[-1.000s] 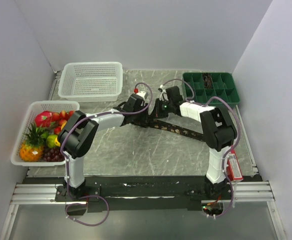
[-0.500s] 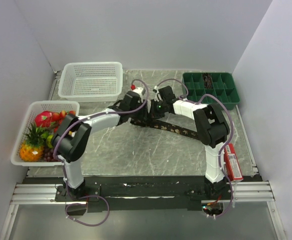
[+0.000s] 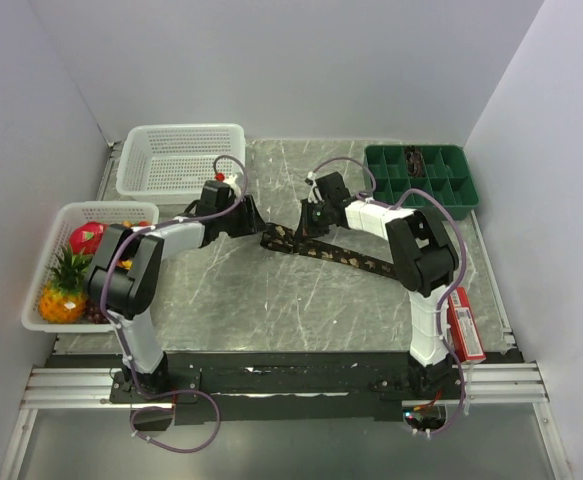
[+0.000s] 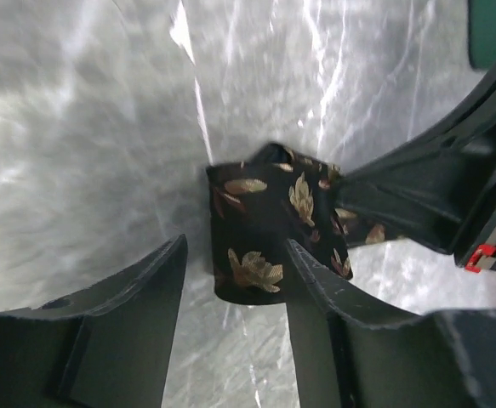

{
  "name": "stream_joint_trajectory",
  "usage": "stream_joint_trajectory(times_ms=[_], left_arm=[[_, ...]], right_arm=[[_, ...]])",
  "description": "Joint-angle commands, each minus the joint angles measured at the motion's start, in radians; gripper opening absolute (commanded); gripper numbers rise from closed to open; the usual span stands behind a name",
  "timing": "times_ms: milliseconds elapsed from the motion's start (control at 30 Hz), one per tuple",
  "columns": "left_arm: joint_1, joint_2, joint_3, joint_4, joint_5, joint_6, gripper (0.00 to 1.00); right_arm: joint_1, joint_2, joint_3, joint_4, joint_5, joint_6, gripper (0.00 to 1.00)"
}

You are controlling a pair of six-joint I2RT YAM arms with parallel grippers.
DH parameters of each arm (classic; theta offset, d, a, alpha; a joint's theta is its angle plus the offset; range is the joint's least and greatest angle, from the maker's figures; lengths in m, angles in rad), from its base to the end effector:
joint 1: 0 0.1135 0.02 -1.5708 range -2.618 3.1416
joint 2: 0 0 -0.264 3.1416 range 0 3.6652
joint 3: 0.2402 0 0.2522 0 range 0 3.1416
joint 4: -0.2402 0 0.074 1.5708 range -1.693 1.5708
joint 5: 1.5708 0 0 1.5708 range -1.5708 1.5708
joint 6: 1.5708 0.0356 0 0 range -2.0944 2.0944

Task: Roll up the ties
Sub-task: Roll the tie at the center of the board.

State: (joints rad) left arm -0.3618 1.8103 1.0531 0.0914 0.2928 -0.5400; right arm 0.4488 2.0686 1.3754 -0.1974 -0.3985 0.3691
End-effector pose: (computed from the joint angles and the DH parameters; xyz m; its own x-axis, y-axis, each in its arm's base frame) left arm 0.3582 -0.1465 0.1785 -0.7789 -0.2315 -0.5829 0.1758 0.8115 -0.5572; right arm 0.3904 0.2034 0.1520 -0.8769 -0.0532 -0.4778 -0.3253 0.7974 0.5083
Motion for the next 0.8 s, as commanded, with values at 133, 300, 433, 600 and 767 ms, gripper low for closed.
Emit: stream_joint_trajectory(times_ms=[133,300,433,600,767], left_arm=[[0.023,0.092,-0.051,0.226,0.275,-0.121,0.67],[0.023,0.124,-0.062,0.272,0.286,-0.143,0.59],[0.024,0.127,-0.068,0.289,0.269,-0.150,0.35],[0.027,0.110,-0.058,0.265,0.232,-0.130,0.10],[0.029,0.087,-0.007,0.162,0.198,-0.078,0.05]], right_arm=[[0.013,-0.054,-0.013,-0.008,0.047,-0.024,0.00],[0.018,-0.061,-0.018,-0.001,0.047,-0.024,0.00],[0.019,-0.073,-0.030,0.016,0.044,-0.022,0.00],[0.018,-0.132,-0.075,0.047,0.056,-0.018,0.00],[0.018,-0.182,-0.105,0.076,0.049,-0.015,0.00]])
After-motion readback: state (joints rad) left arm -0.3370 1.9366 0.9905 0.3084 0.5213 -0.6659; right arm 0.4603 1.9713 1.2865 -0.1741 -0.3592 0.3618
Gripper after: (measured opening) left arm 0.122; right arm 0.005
